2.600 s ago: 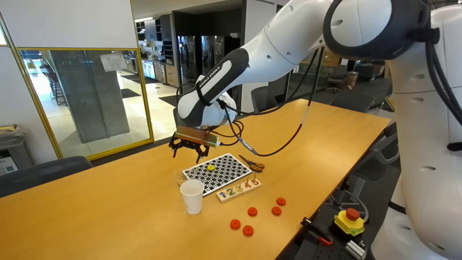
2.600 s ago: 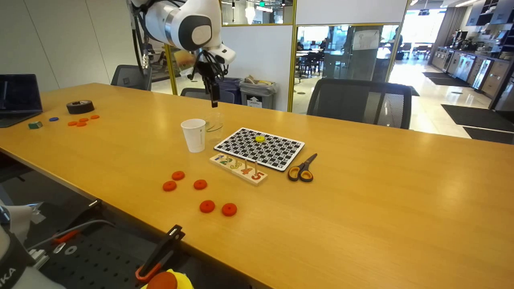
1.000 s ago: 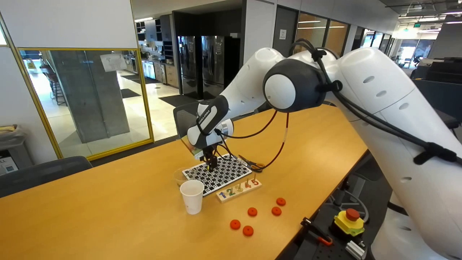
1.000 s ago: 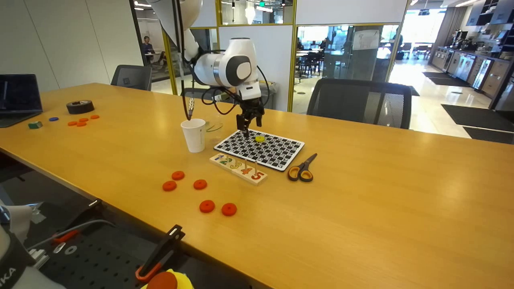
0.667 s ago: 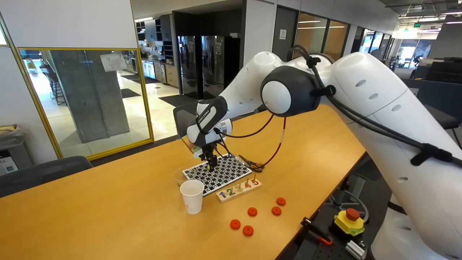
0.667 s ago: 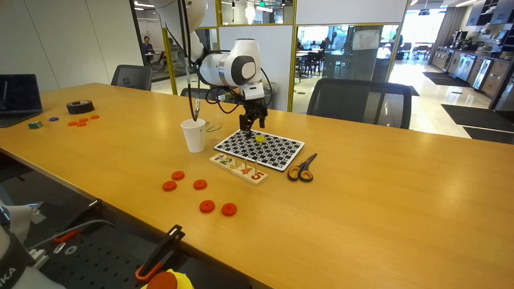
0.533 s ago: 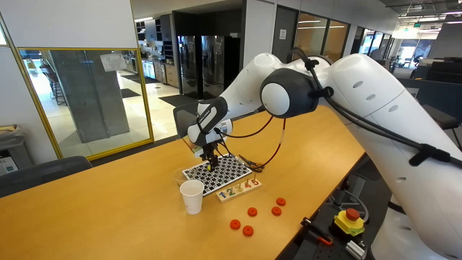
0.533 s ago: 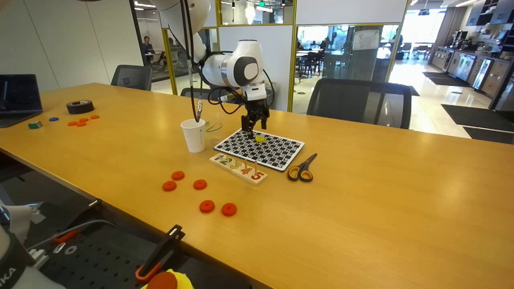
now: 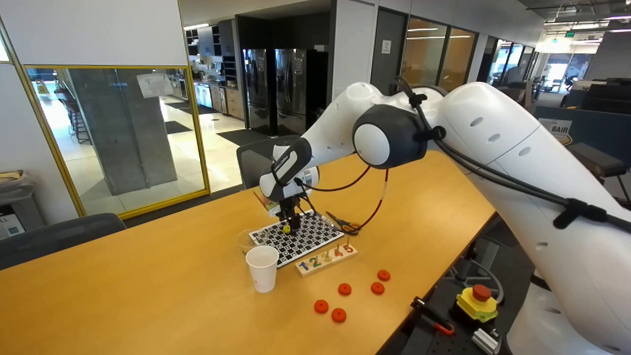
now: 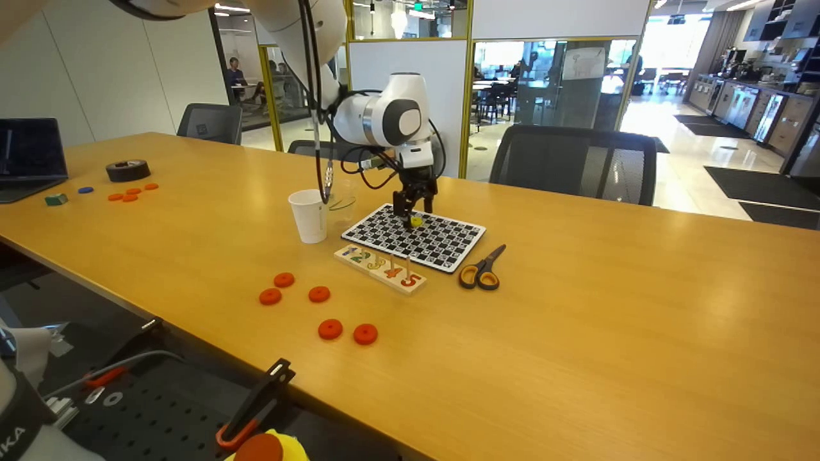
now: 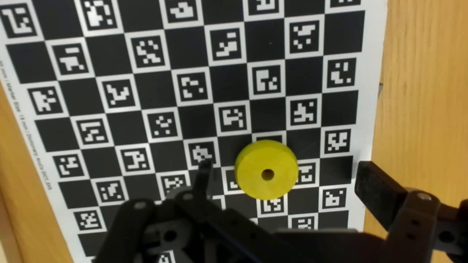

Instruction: Put the round yellow blocks in the white cup then put the round orange blocks in the clear cup respectively one at a time

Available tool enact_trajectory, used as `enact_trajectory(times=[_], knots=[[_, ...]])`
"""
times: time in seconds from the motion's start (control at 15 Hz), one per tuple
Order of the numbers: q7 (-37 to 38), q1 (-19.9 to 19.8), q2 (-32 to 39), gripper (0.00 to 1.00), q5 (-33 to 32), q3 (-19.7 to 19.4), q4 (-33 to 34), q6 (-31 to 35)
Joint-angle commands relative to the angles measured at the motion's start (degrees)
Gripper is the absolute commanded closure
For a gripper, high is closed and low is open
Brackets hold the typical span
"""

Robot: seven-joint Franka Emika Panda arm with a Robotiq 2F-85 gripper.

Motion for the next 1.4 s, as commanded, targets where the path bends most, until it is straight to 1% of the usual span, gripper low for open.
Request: enact_trajectory(times=[0.0, 0.07, 0.13, 0.2, 0.4, 0.53, 0.6, 0.67, 0.8, 0.87, 1.07, 1.2, 1.33], knots=[[0.9, -1.1, 1.7, 0.0, -1.4, 0.6, 3.7, -1.7], [0.9, -1.2, 1.6, 0.25, -1.2, 0.7, 3.6, -1.5], [0.9, -1.2, 1.7, 0.26, -1.2, 0.7, 3.7, -1.6], [1.0, -1.1, 1.5, 0.32, -1.2, 0.6, 3.6, -1.6], [0.9, -1.0, 0.8, 0.57, -1.4, 0.6, 3.3, -2.0], [0.9, -0.9, 0.4, 0.7, -1.5, 0.6, 2.9, -2.4], [0.8, -0.8, 0.1, 0.79, -1.6, 0.6, 2.7, -2.9], [0.8, -0.8, -0.2, 0.83, -1.6, 0.6, 2.5, -3.0], [0.4, -0.2, -1.2, 0.82, -2.1, 0.5, 0.8, -2.8], [-1.9, -0.7, -2.7, 0.82, -1.8, 1.9, -0.7, -2.8], [-6.4, -0.2, -6.9, 0.82, -2.0, 3.7, -5.9, -1.2], [-6.2, 1.8, -10.7, 0.82, -3.3, 3.0, -10.1, -0.4], [-4.3, 3.9, -14.9, 0.82, -5.3, 1.6, -14.4, 0.5]])
